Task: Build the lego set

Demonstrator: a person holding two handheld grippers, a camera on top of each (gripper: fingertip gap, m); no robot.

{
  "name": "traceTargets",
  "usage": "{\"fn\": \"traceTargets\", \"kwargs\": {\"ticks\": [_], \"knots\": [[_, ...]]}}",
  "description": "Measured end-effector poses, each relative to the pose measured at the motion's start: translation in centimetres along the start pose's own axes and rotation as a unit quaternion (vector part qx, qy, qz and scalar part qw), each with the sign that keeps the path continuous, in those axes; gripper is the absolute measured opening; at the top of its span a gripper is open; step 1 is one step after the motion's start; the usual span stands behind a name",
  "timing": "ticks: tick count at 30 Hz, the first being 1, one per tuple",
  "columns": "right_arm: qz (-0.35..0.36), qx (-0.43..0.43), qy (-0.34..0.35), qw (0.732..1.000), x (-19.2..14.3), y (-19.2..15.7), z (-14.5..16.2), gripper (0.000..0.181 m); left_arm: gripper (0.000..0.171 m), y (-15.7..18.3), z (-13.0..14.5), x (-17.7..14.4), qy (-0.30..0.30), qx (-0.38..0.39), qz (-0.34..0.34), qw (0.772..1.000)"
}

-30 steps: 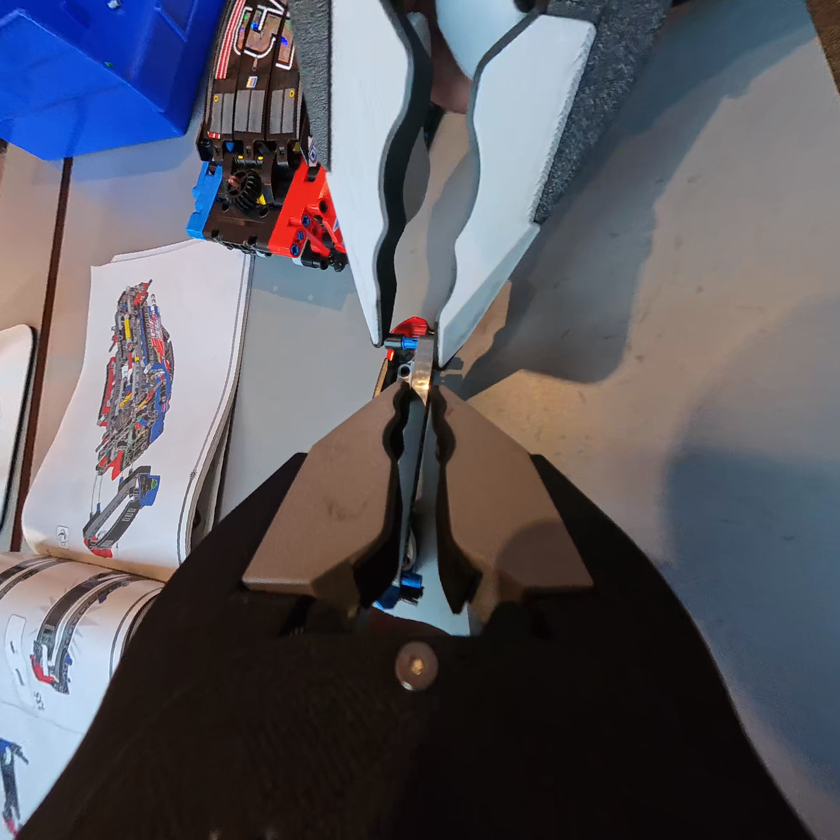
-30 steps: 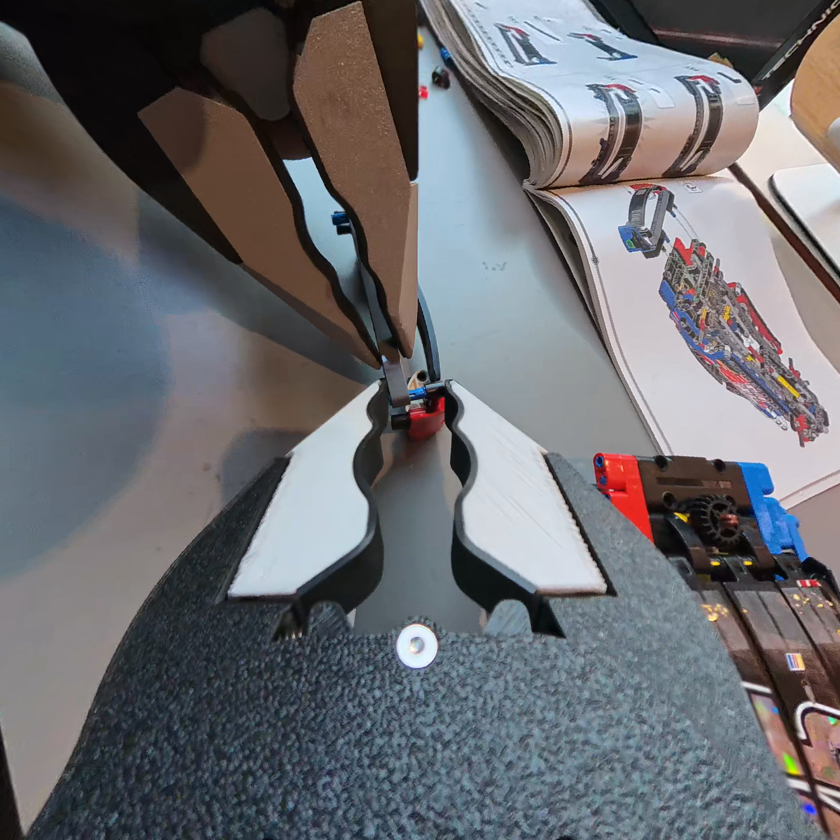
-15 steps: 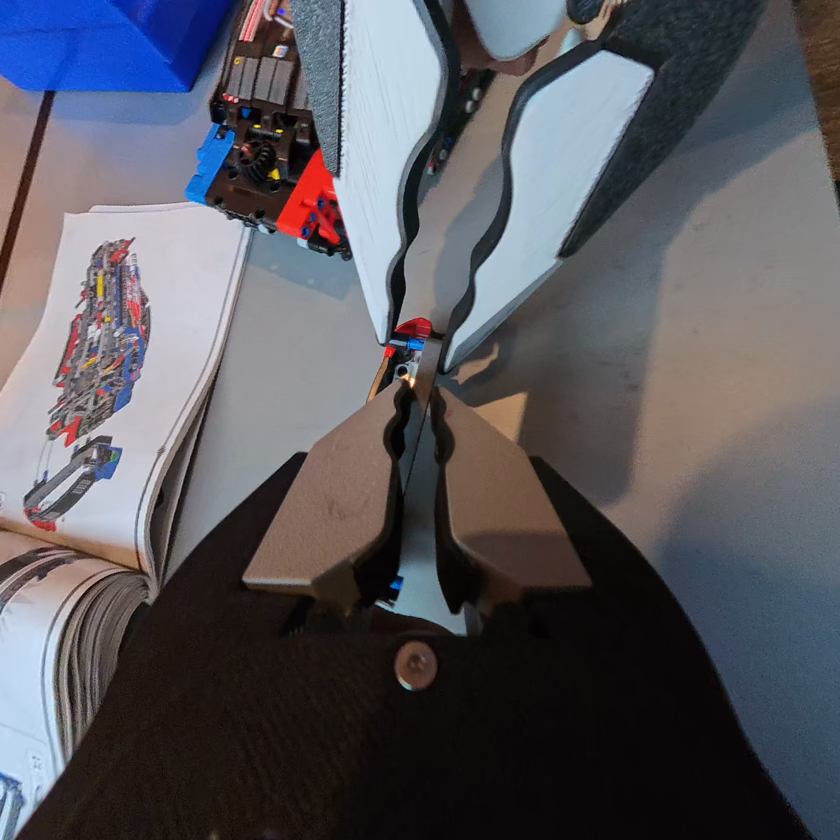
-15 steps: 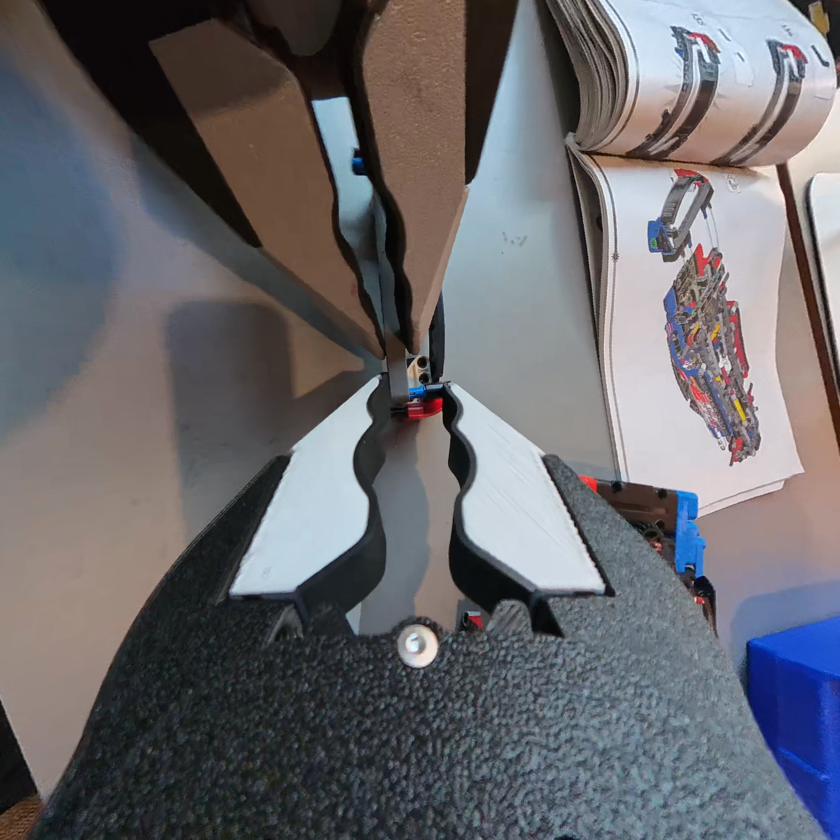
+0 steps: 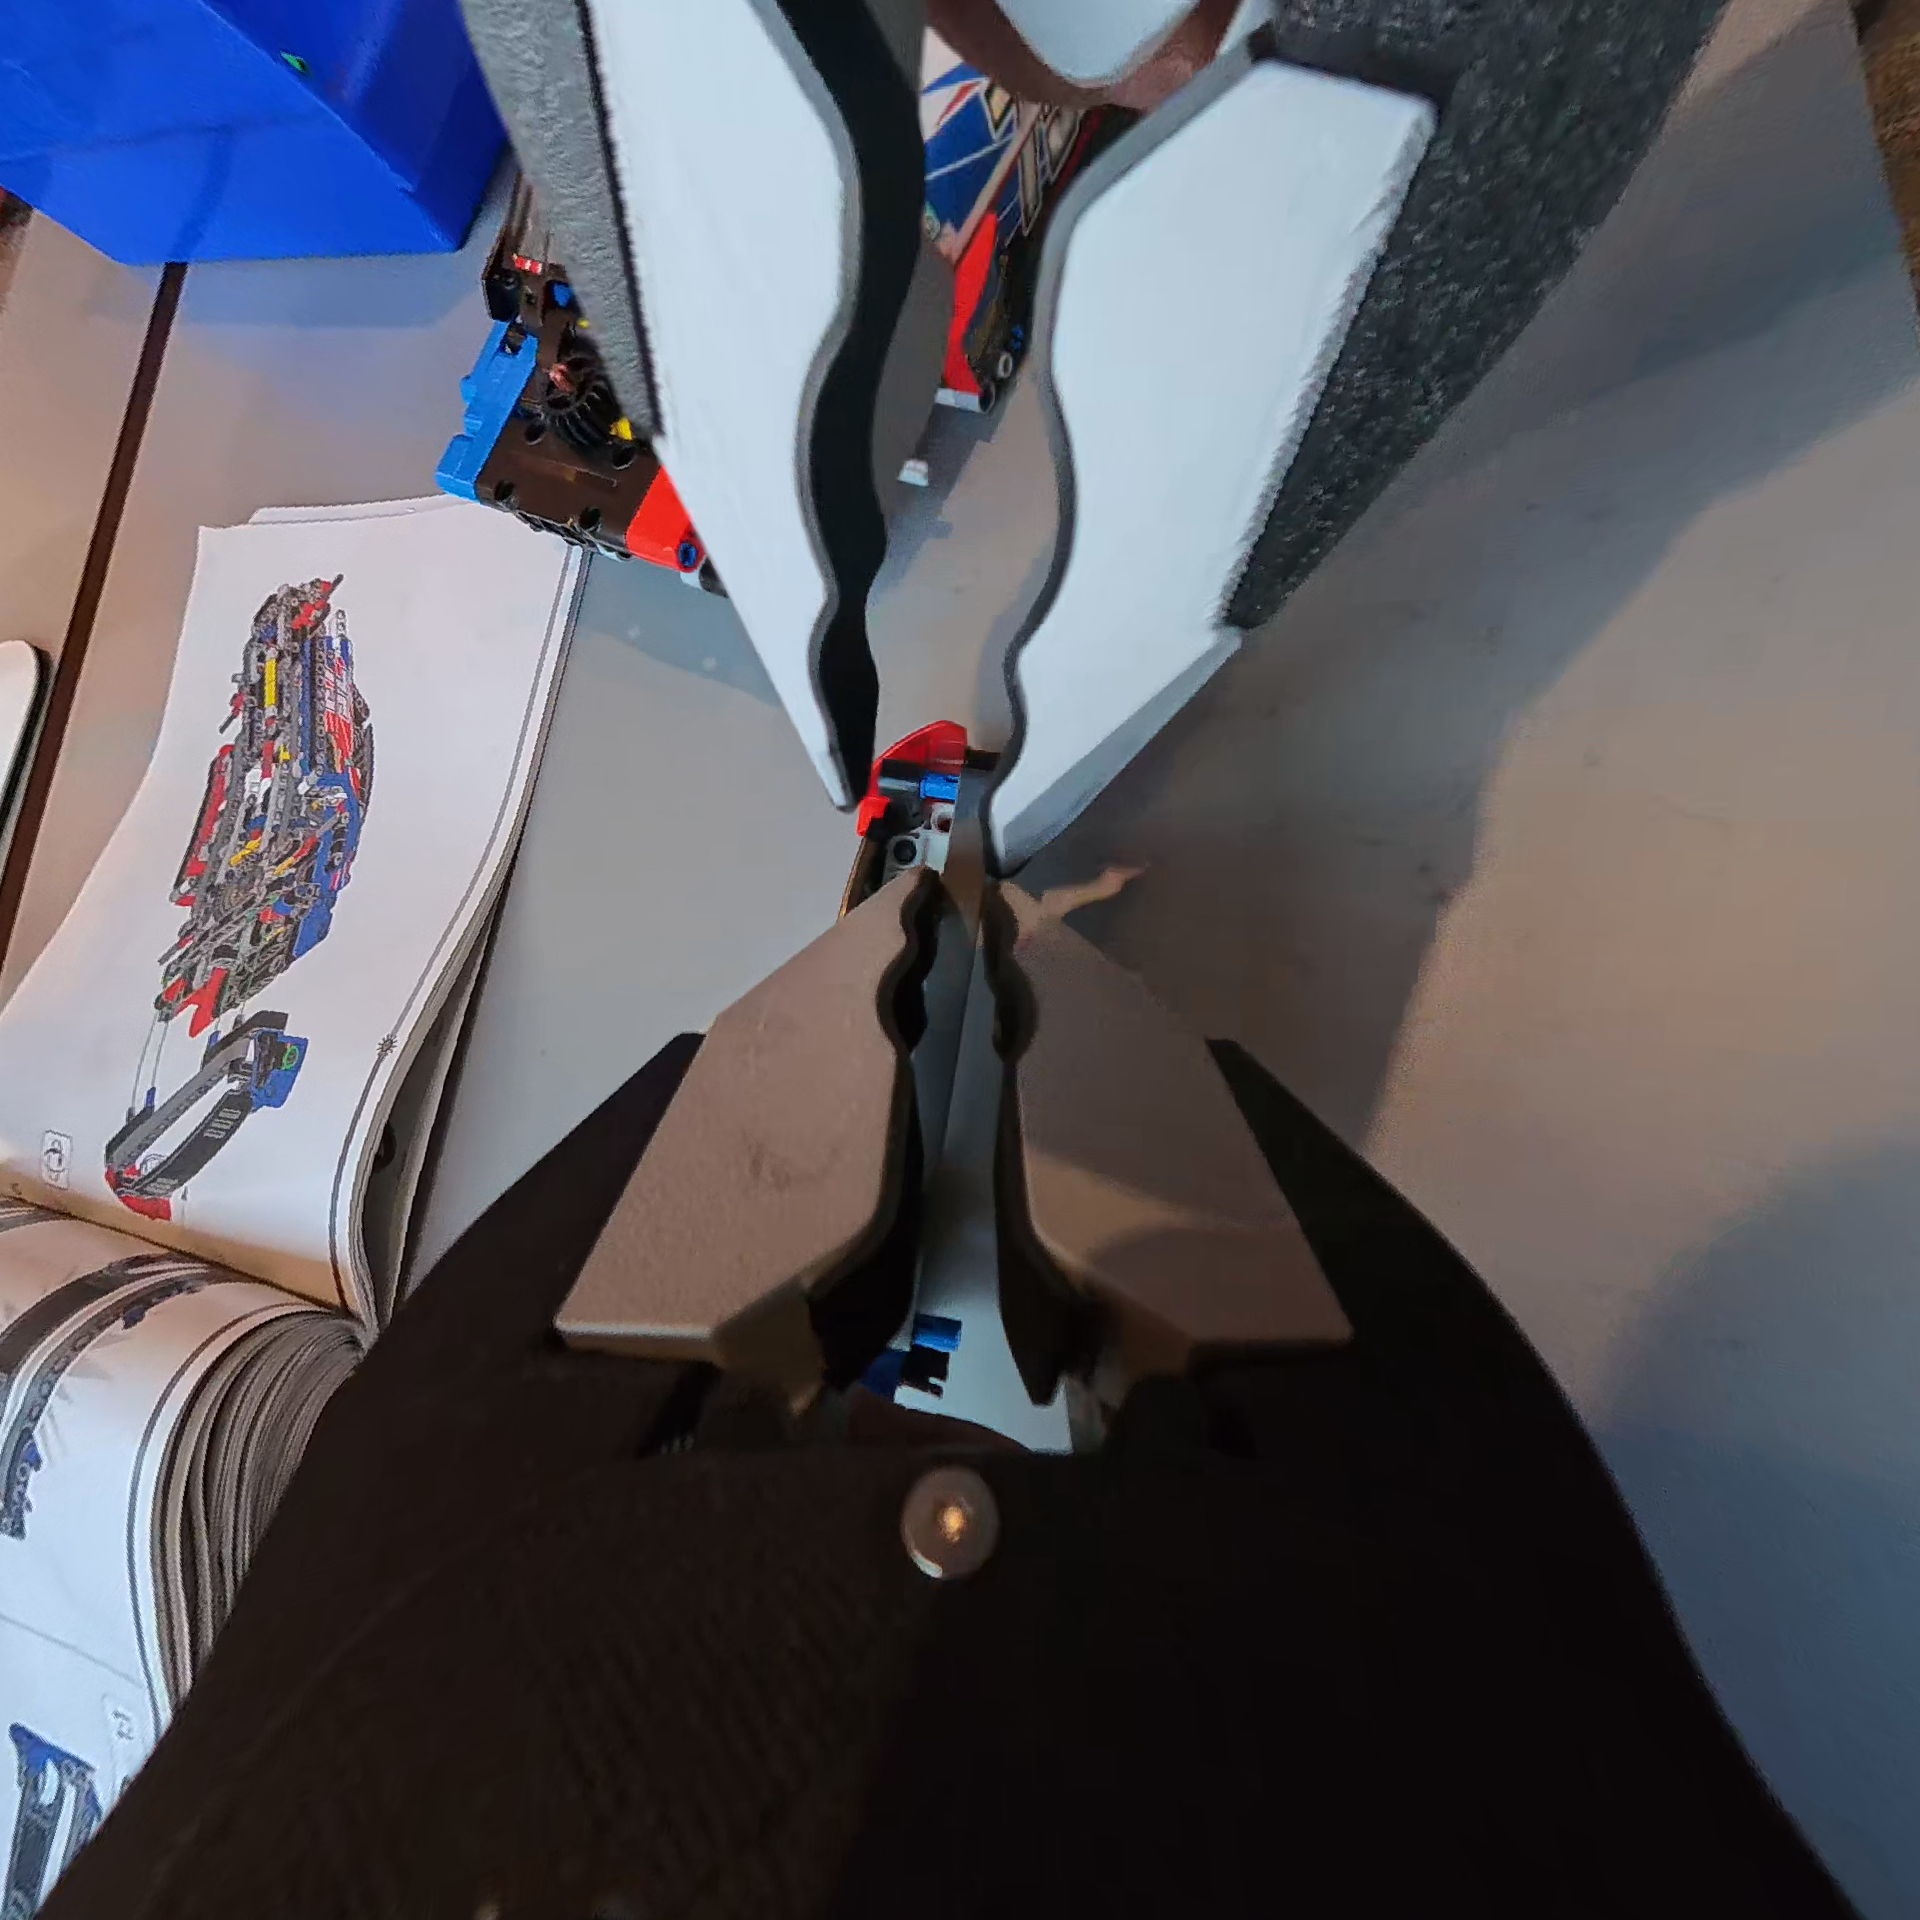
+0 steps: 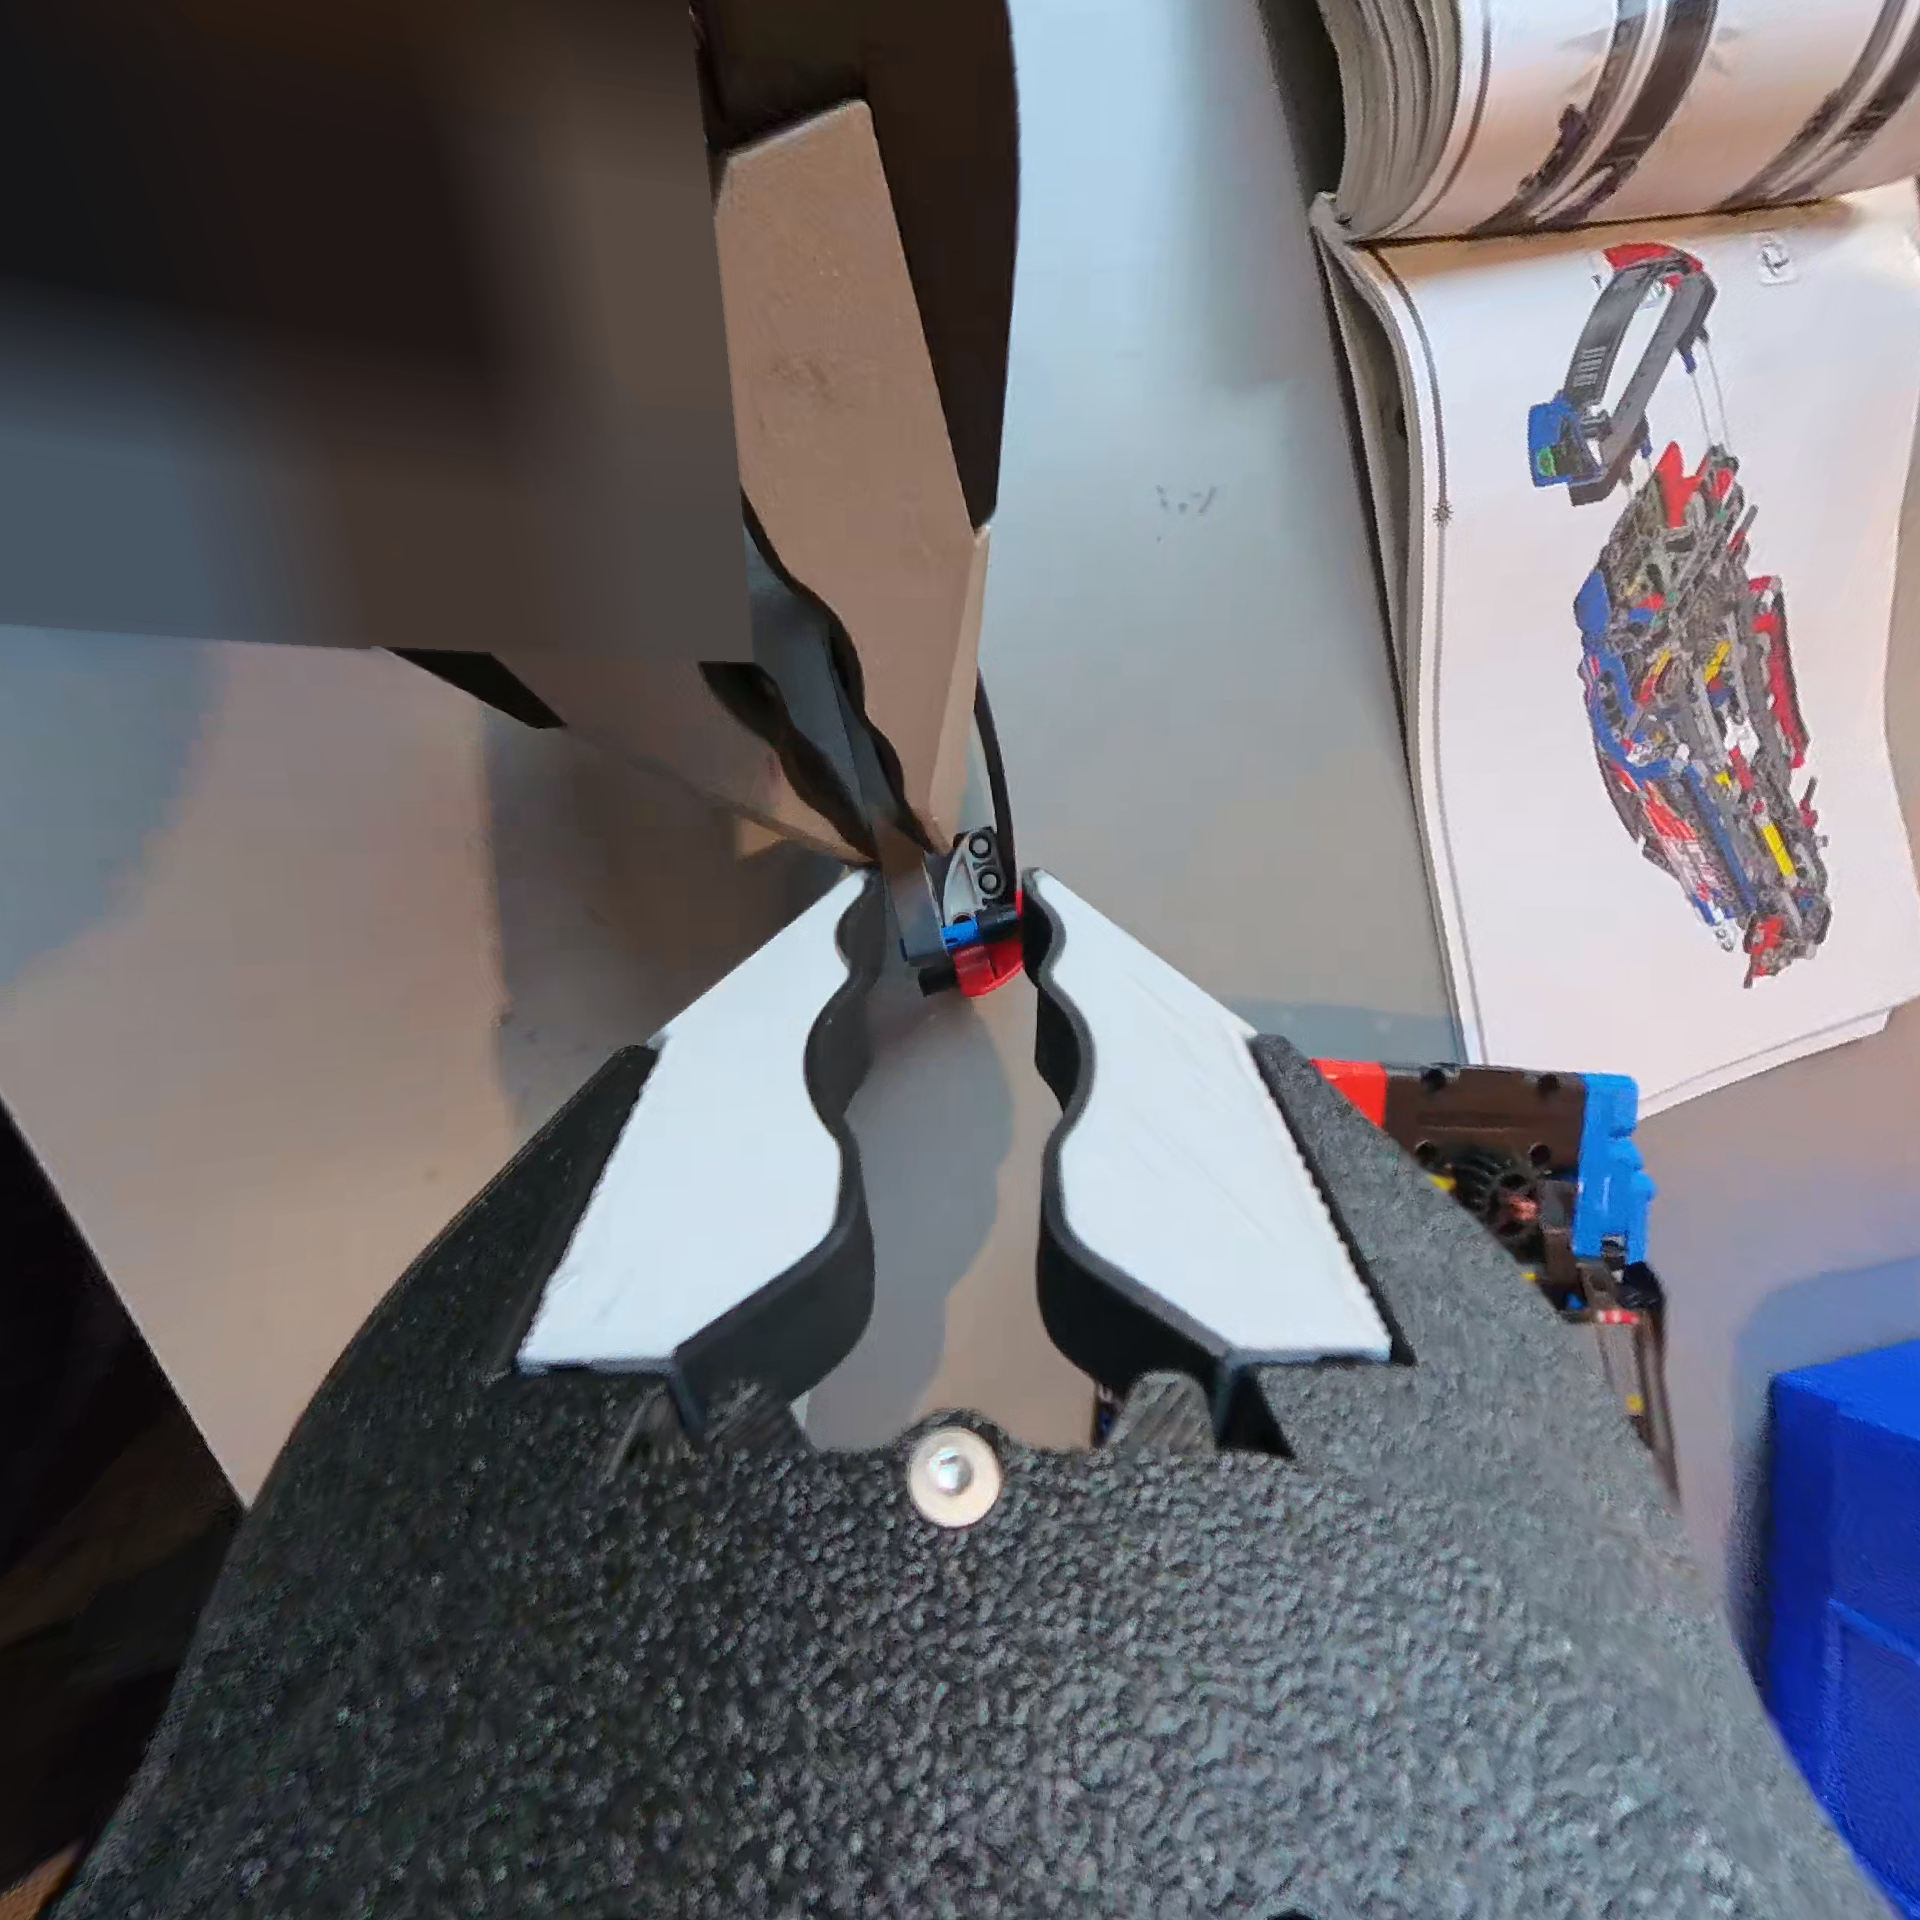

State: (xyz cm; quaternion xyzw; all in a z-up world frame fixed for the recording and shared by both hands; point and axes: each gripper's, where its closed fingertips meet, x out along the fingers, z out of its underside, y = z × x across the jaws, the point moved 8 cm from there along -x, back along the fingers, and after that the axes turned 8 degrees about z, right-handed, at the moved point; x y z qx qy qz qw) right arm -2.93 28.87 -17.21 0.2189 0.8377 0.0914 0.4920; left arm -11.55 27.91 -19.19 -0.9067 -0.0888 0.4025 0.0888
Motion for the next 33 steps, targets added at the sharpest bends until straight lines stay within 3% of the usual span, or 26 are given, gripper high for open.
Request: {"fn": "traceTargets", "kwargs": {"ticks": [2, 5, 8, 15, 22, 26, 33], "knots": [[-0.007, -0.023, -0.02, 1.0, 0.06, 0.06, -0.1, 0.023, 0.005, 0.0, 0.02, -0.01, 0.001, -0.001, -0.001, 1.0], [0.007, -0.033, -0.025, 0.999, -0.09, 0.34, -0.24, 0.033, 0.005, 0.03, 0.07, -0.1, 0.004, -0.003, -0.003, 1.0], [-0.003, -0.03, -0.03, 0.999, -0.09, 0.01, -0.27, 0.024, 0.005, 0.08, 0.1, -0.15, 0.007, -0.003, -0.006, 1.0], [0.002, -0.033, -0.056, 0.998, -0.54, 0.19, -0.3, 0.024, 0.005, 0.04, 0.15, -0.28, 0.015, -0.008, -0.004, 1.0], [0.004, -0.032, -0.038, 0.999, -0.48, 0.14, -0.3, 0.017, 0.005, -0.03, 0.18, -0.23, 0.014, -0.006, -0.012, 1.0], [0.018, -0.036, -0.028, 0.999, -0.66, 0.27, -0.37, 0.033, 0.005, -0.03, 0.18, -0.35, 0.023, -0.011, -0.005, 1.0], [0.01, -0.034, -0.025, 0.999, -0.09, 0.1, -0.28, 0.025, 0.005, -0.19, 0.18, -0.38, 0.027, -0.017, -0.004, 0.999]]}}
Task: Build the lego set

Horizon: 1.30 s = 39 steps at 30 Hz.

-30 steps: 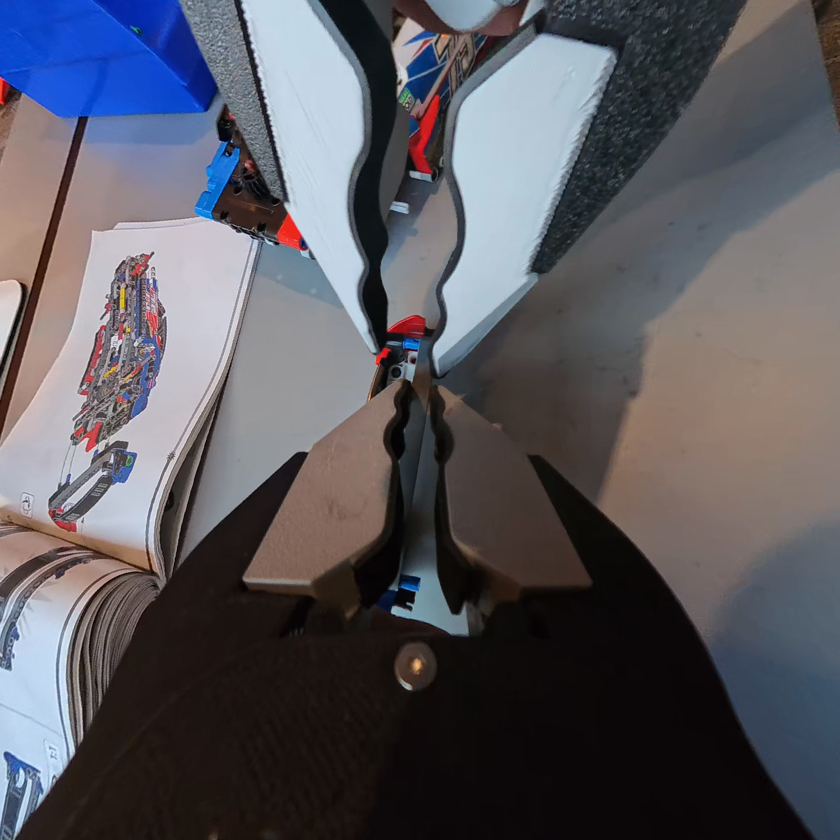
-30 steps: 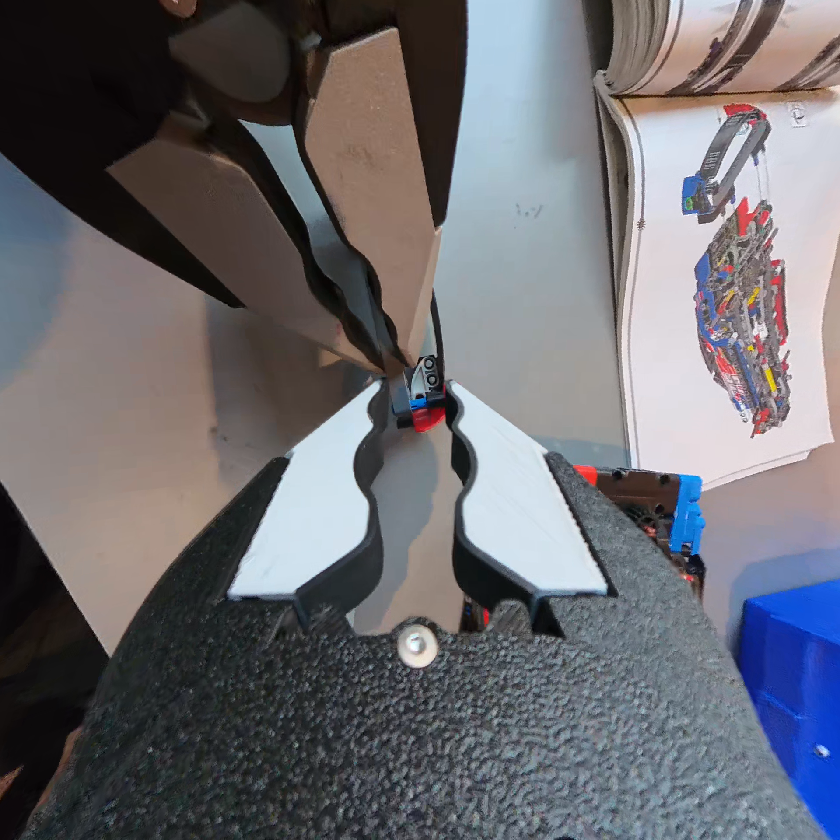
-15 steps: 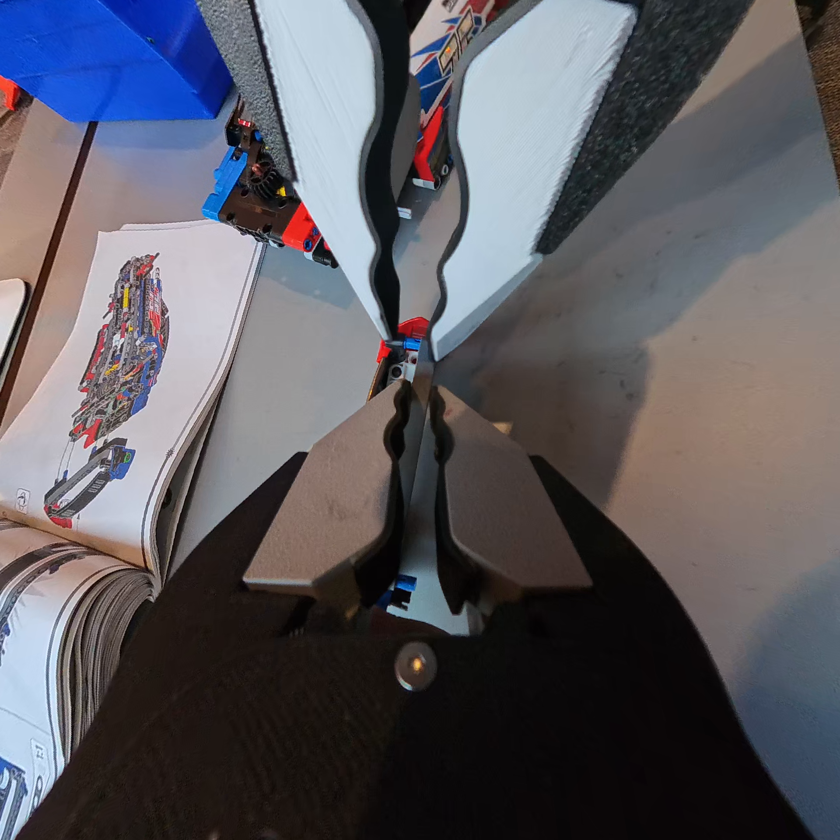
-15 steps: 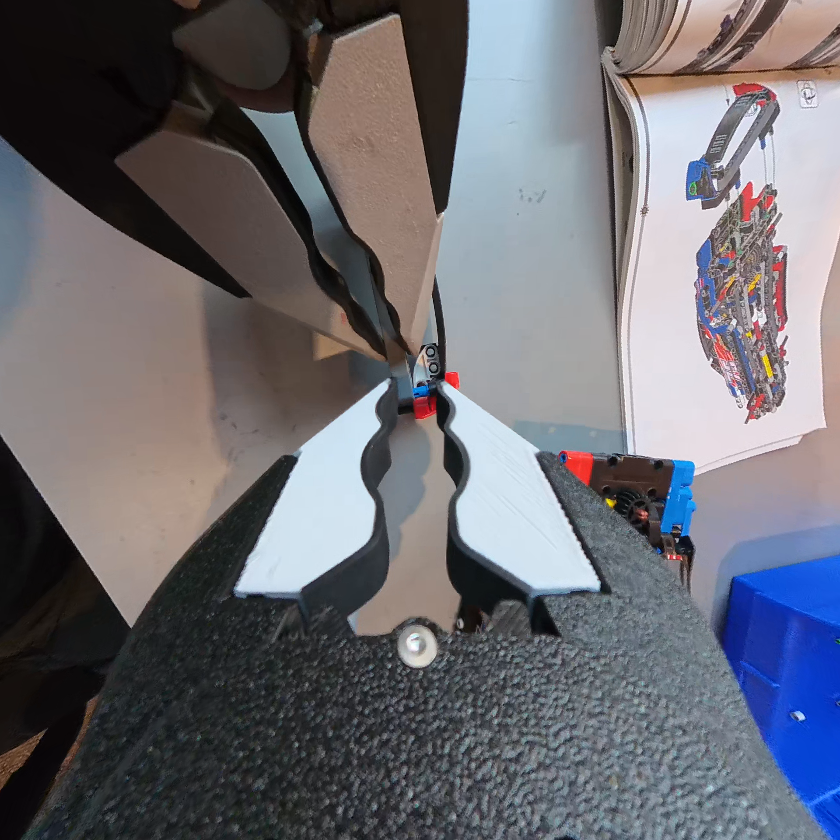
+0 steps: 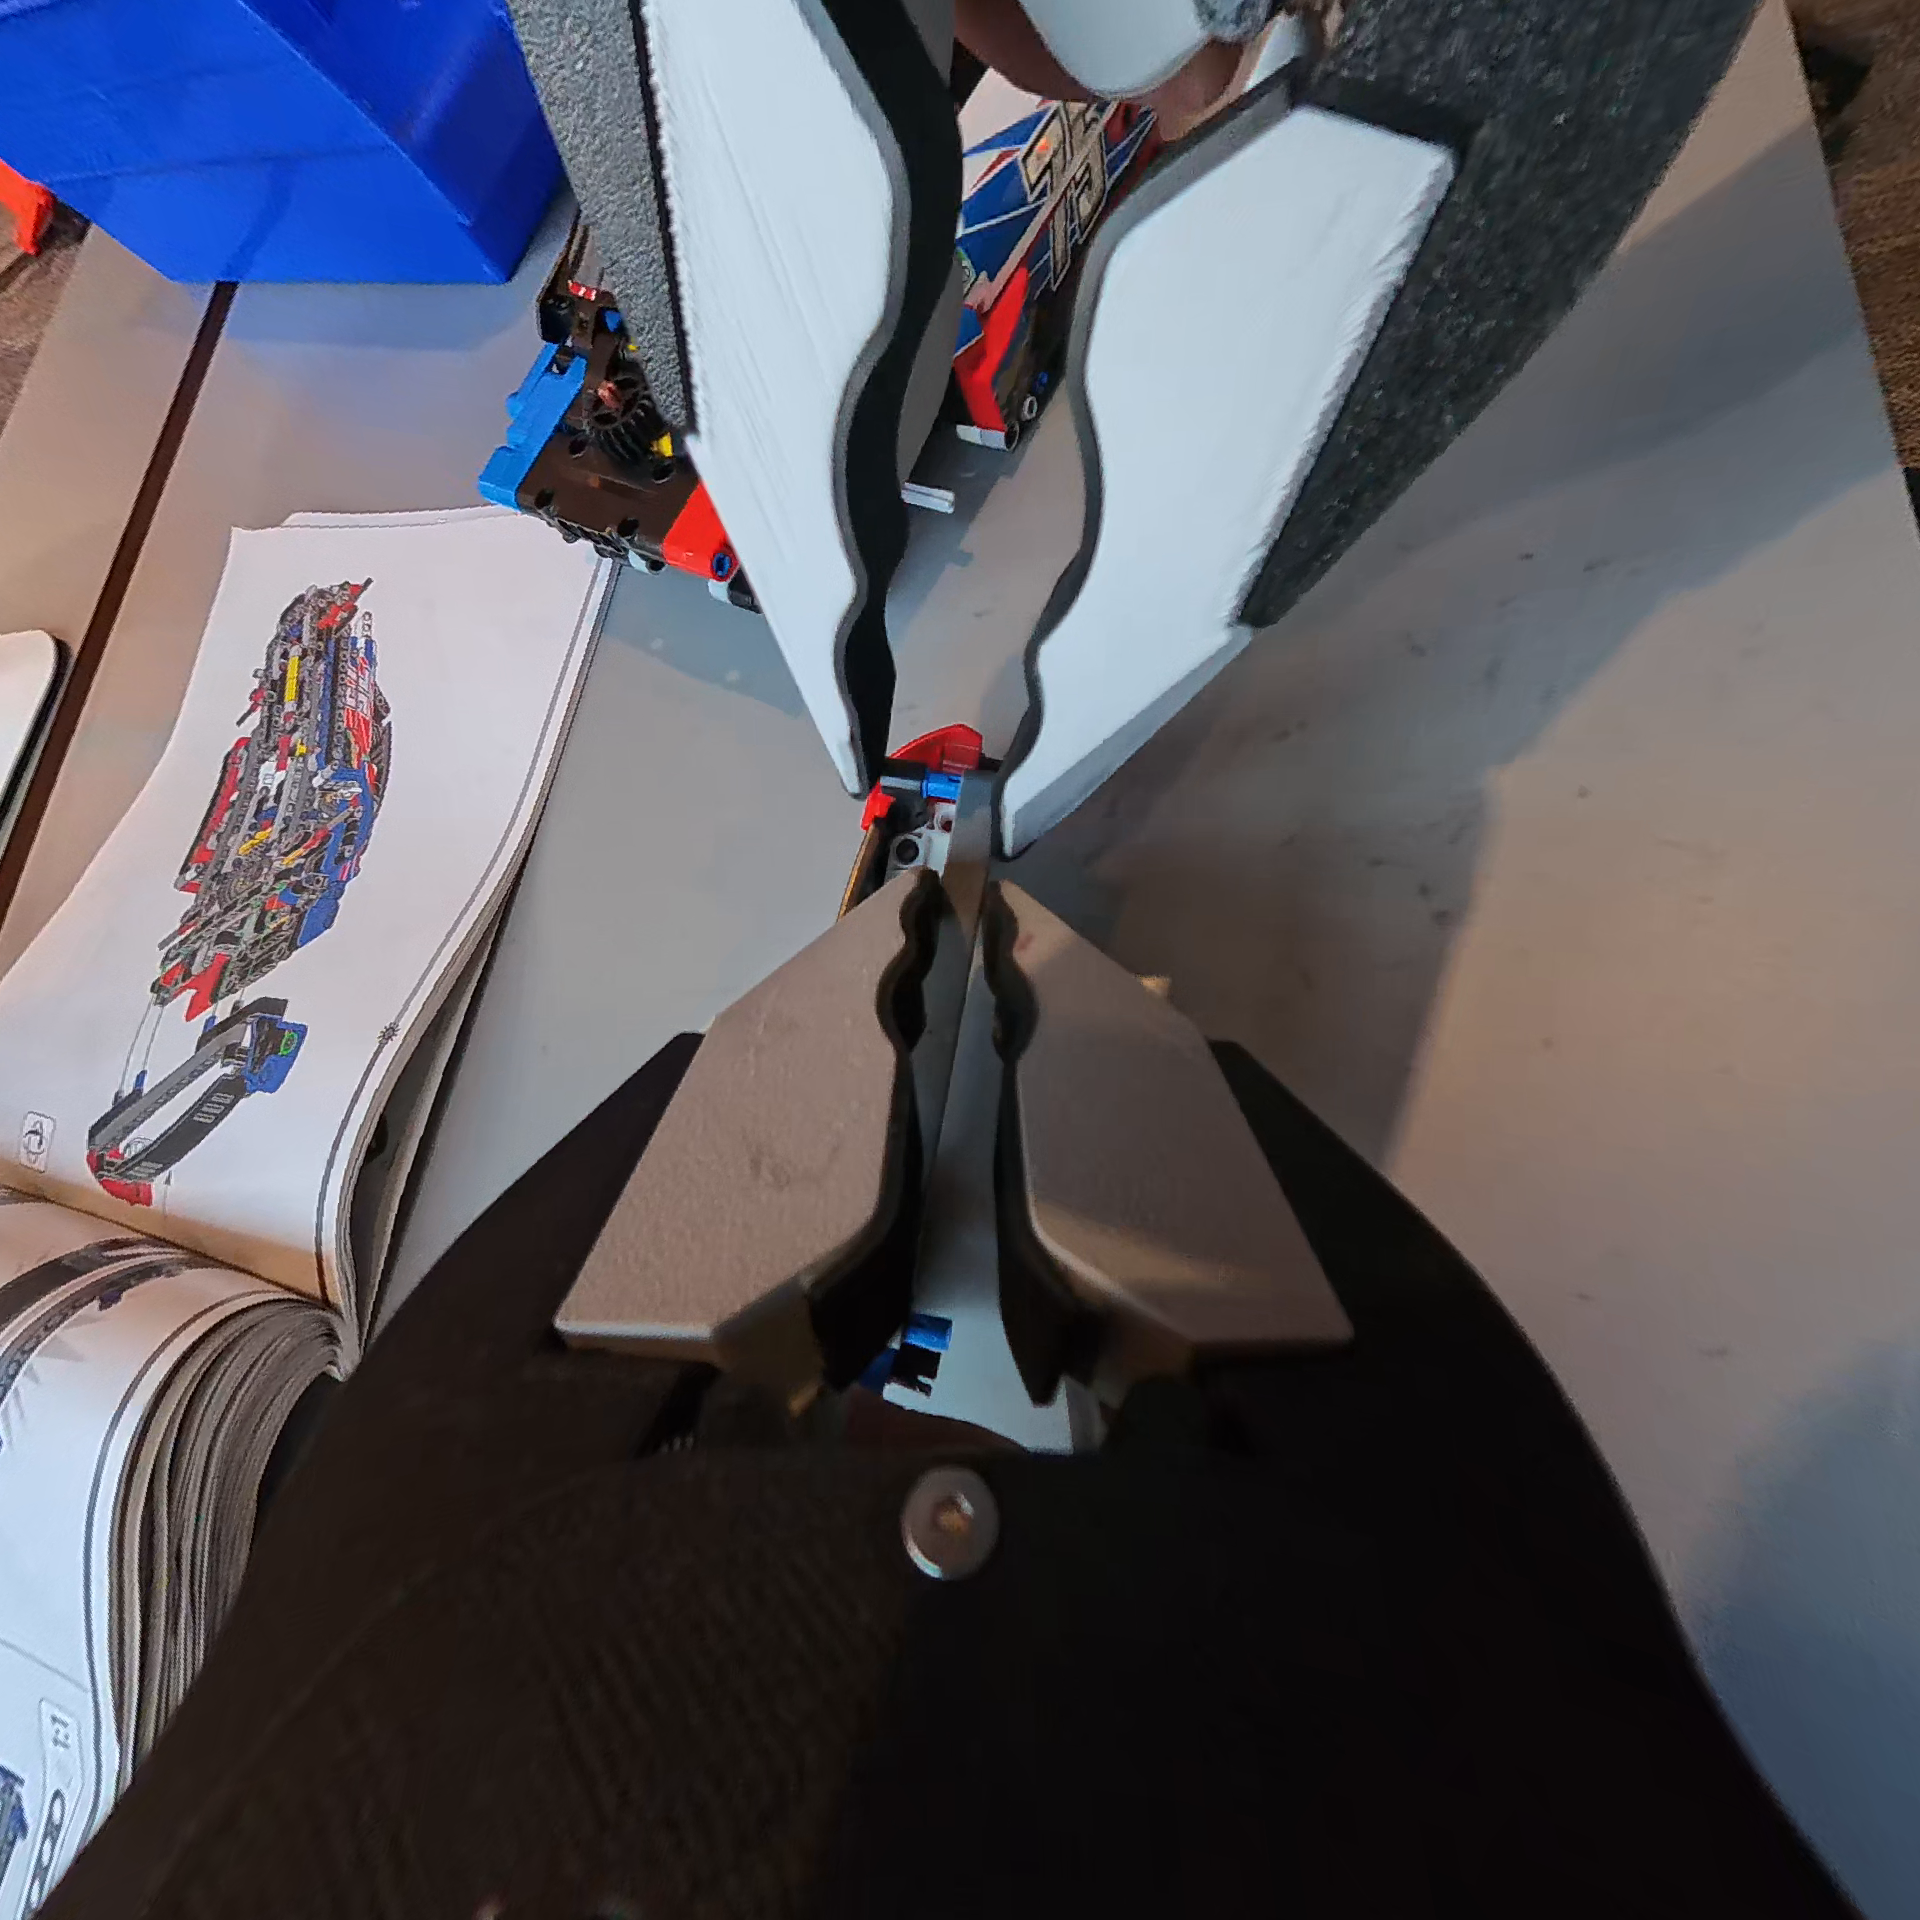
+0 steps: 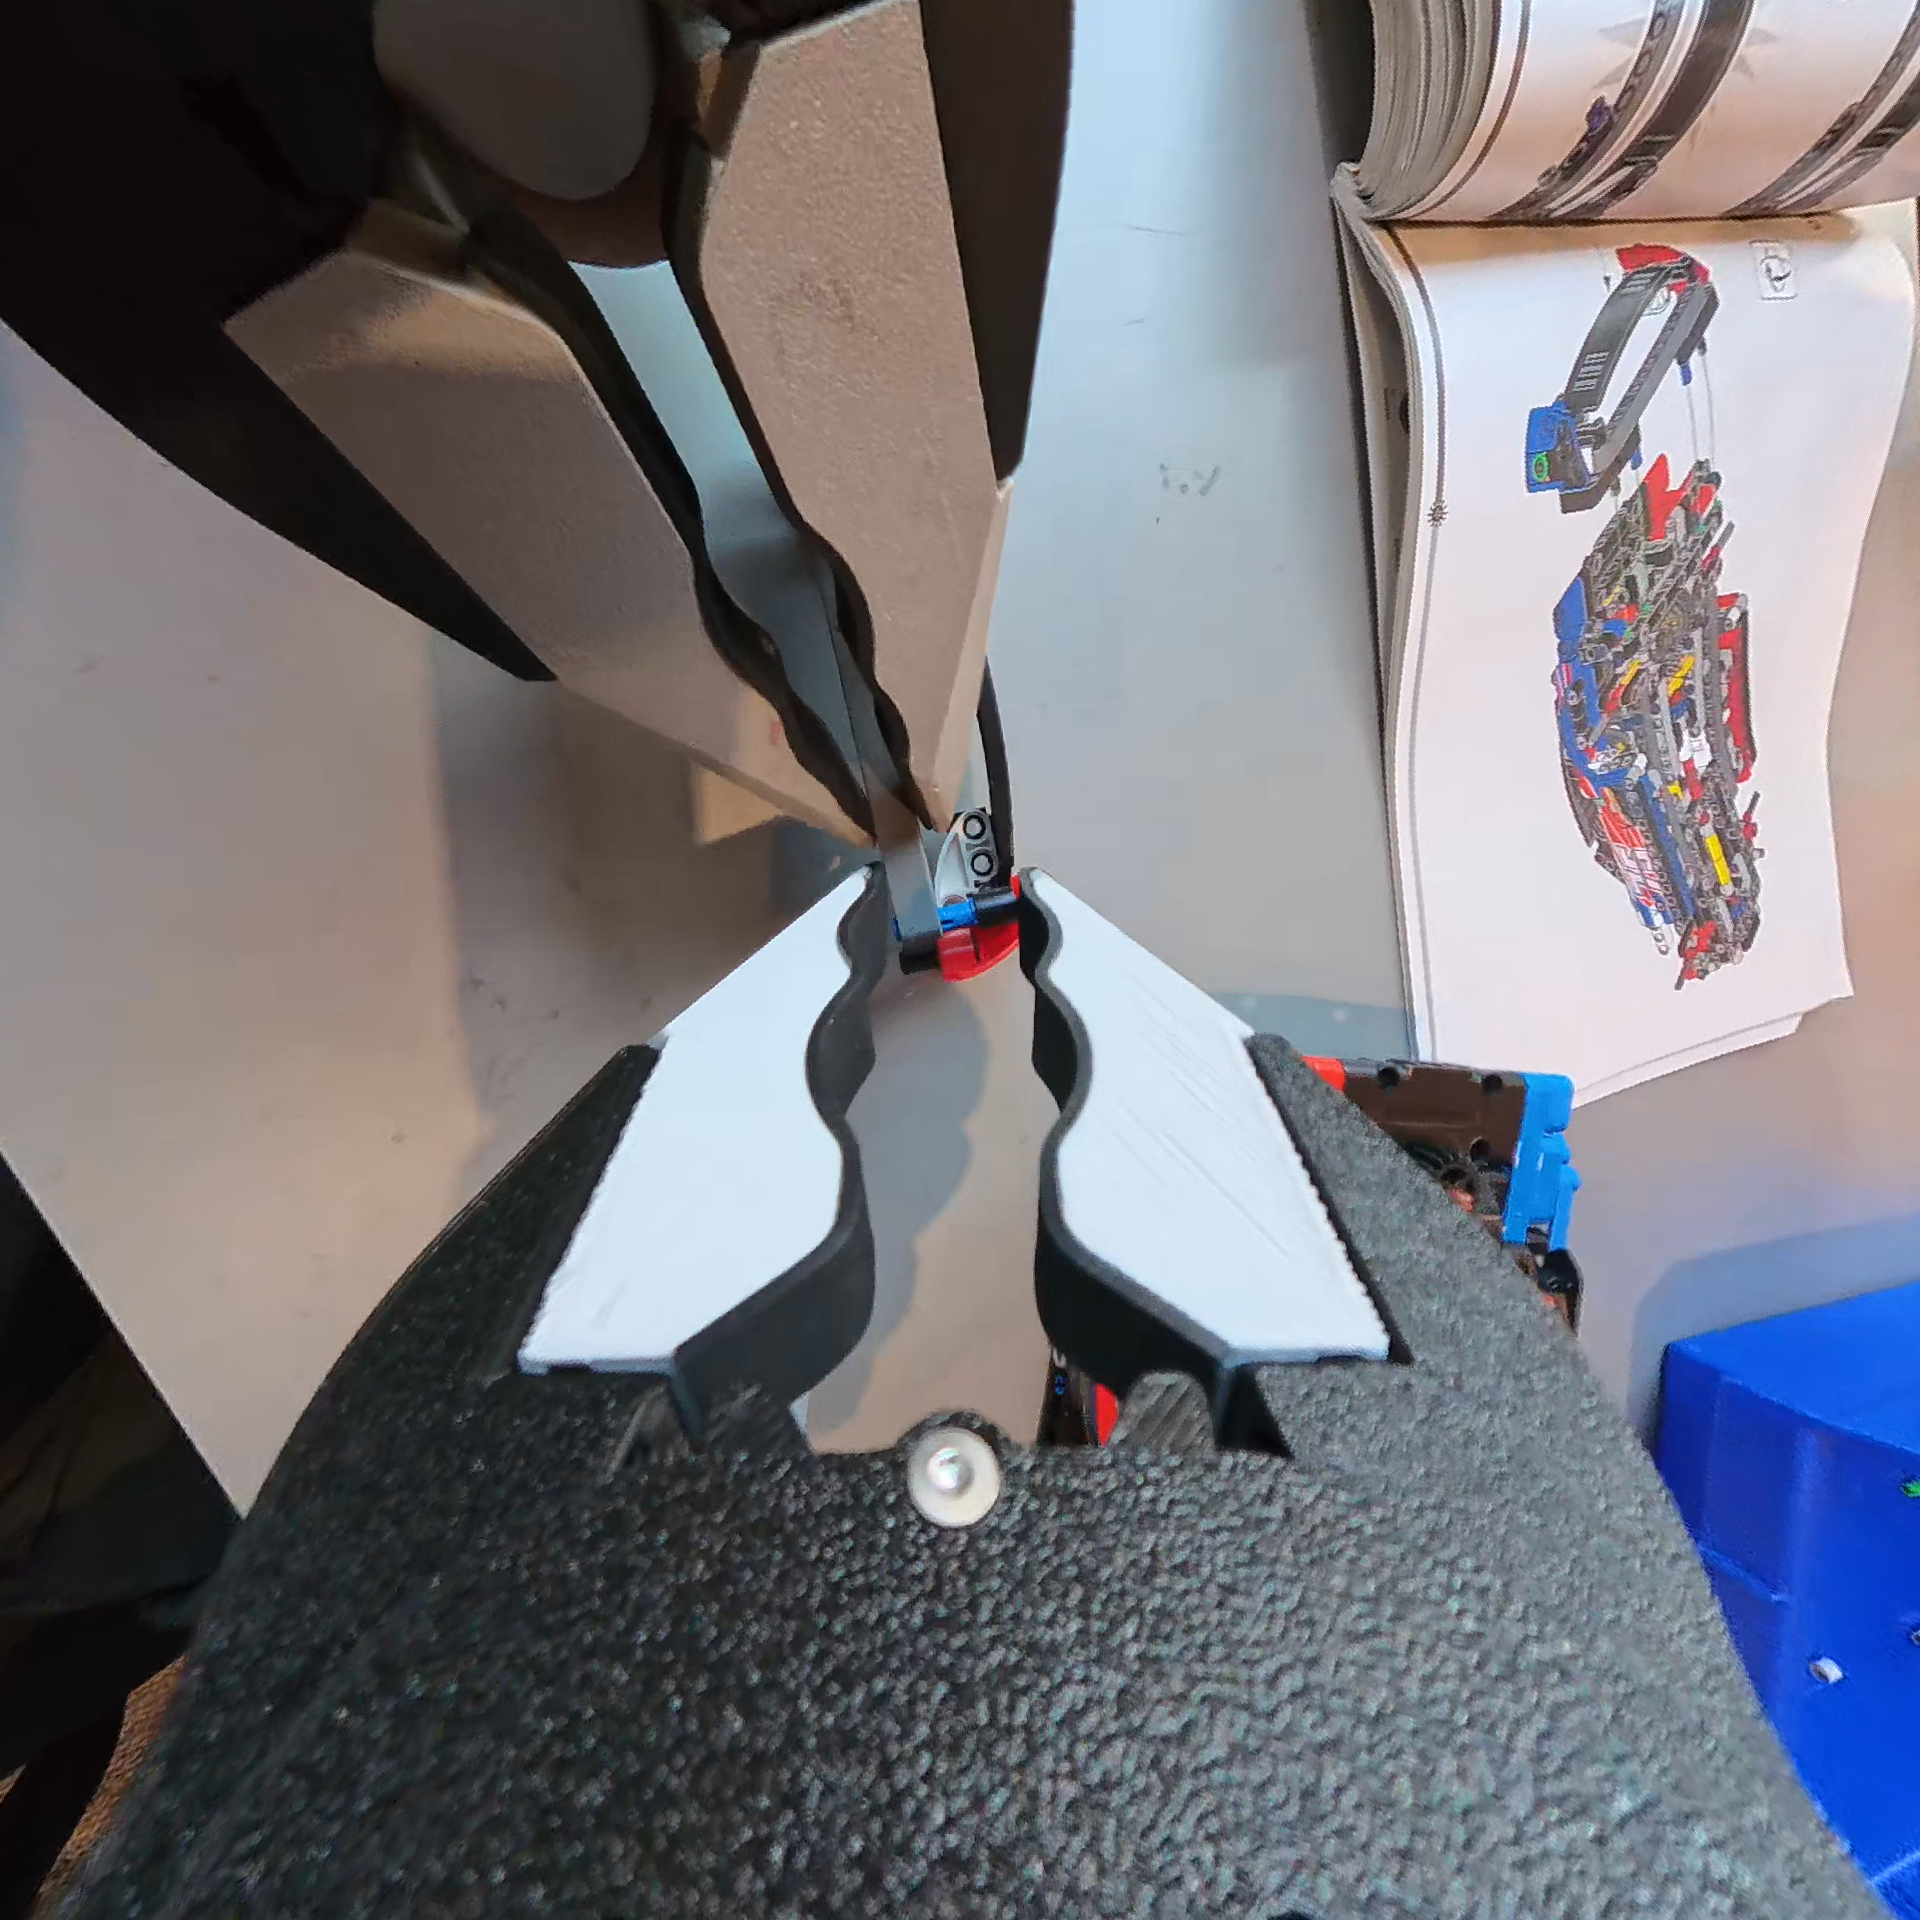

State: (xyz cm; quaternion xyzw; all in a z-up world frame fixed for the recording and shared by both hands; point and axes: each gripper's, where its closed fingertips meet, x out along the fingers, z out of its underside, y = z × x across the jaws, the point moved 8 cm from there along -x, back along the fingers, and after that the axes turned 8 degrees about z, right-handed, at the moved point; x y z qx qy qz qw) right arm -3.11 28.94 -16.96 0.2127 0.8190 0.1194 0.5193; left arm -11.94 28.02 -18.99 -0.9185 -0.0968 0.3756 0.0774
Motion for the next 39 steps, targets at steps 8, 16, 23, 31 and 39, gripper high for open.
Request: {"fn": "traceTargets", "kwargs": {"ticks": [8, 16, 23, 31, 39], "knots": [[-0.006, 0.017, 0.001, 1.0, 0.0, 0.1, -0.2, 0.024, 0.006, -0.1, 0.0, 0.0, 0.004, -0.006, -0.001, 1.0], [0.001, 0.027, 0.005, 1.0, -0.1, 0.3, 0.1, 0.033, 0.006, 0.0, 0.0, 0.0, 0.004, -0.005, 0.002, 1.0], [-0.004, 0.026, 0.008, 1.0, -0.2, 0.3, 0.2, 0.027, 0.005, 0.1, 0.0, 0.1, 0.003, -0.003, 0.0, 1.0], [-0.022, 0.014, 0.012, 1.0, 0.2, 0.1, 0.7, 0.024, 0.005, 0.4, 0.0, 0.4, -0.012, 0.006, -0.01, 1.0], [-0.054, 0.039, 0.049, 0.997, 0.4, 0.8, 1.0, 0.015, 0.005, -0.5, 0.4, 0.3, 0.019, -0.035, 0.007, 0.999]]}}
